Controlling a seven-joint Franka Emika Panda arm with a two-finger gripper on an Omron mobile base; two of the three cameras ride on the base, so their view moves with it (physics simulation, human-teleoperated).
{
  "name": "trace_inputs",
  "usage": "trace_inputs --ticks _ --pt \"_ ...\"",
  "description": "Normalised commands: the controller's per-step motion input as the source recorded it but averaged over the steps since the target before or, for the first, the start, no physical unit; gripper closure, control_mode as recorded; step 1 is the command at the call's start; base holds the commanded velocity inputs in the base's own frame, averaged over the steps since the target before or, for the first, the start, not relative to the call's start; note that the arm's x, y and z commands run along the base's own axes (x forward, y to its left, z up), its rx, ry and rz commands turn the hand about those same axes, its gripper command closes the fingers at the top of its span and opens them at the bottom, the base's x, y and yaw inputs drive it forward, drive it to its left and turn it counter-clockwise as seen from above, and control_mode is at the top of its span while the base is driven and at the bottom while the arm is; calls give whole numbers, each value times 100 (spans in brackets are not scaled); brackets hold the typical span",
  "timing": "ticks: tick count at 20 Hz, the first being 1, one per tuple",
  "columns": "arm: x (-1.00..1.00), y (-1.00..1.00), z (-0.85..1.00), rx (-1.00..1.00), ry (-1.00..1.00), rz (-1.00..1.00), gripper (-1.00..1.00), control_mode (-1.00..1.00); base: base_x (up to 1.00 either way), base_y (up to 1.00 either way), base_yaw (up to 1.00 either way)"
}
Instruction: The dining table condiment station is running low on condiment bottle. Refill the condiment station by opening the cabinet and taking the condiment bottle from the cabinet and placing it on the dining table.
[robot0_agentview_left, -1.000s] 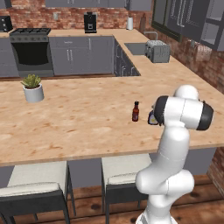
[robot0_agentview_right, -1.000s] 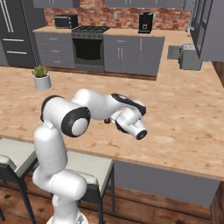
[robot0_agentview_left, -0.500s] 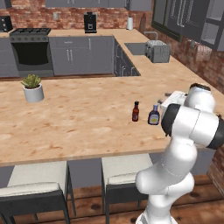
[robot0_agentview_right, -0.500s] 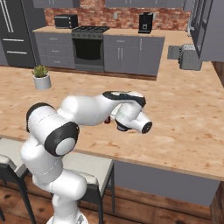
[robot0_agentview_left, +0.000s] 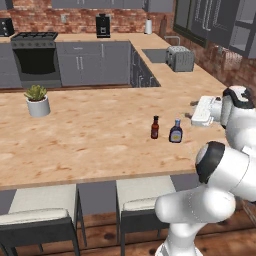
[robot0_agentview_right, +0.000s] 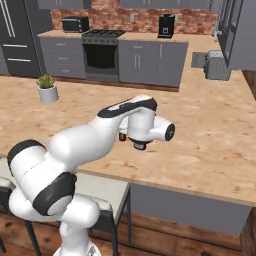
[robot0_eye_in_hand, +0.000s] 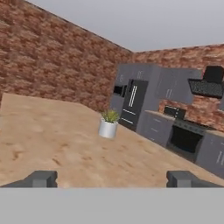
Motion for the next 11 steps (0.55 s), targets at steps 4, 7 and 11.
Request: trace_inputs --ticks 4,7,11 --pt "-41 56 59 -20 13 9 -100 -100 0 0 0" --pt "-55 59 46 -23 16 6 -100 -100 0 0 0" --pt "-78 59 28 -23 11 3 -100 -100 0 0 0"
